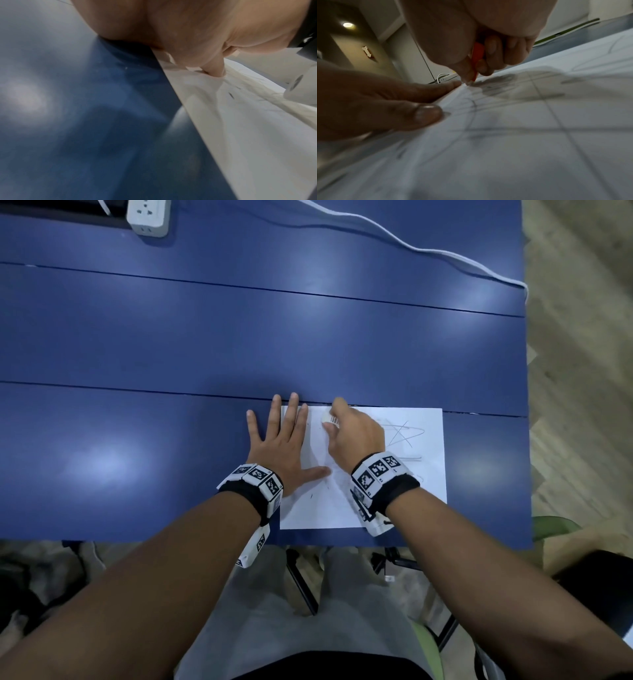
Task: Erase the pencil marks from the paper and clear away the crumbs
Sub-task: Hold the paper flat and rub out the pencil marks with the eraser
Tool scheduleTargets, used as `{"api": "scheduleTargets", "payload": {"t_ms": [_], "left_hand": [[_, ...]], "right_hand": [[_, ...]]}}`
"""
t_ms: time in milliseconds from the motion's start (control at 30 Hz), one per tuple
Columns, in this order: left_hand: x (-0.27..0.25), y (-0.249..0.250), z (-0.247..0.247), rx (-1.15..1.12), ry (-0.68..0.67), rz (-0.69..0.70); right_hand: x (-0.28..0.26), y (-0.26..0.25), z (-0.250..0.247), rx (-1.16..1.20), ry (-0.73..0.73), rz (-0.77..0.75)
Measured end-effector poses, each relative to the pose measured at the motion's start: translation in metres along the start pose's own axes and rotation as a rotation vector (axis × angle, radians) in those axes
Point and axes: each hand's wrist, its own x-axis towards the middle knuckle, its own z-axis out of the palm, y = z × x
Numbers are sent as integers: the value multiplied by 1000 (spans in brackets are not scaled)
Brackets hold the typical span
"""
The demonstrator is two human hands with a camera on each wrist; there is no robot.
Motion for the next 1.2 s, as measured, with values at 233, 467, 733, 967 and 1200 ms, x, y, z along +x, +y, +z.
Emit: {"api": "scheduleTargets", "payload": {"t_ms": [233, 467, 733, 967, 1200], "left_hand": [[1, 1, 0, -6, 6, 3], [0, -1, 3, -18, 33, 0], [0, 0, 3, -136, 107, -28], [3, 2, 11, -73, 145, -42], [4, 1, 11, -36, 123, -50]], "right_hand": [[1, 2, -1, -25, -17, -26], [-3, 0, 2, -16, -32, -30], [-4, 6, 3, 57, -24, 5], [1, 6, 0, -3, -41, -28], [0, -3, 1, -3, -52, -48]]}}
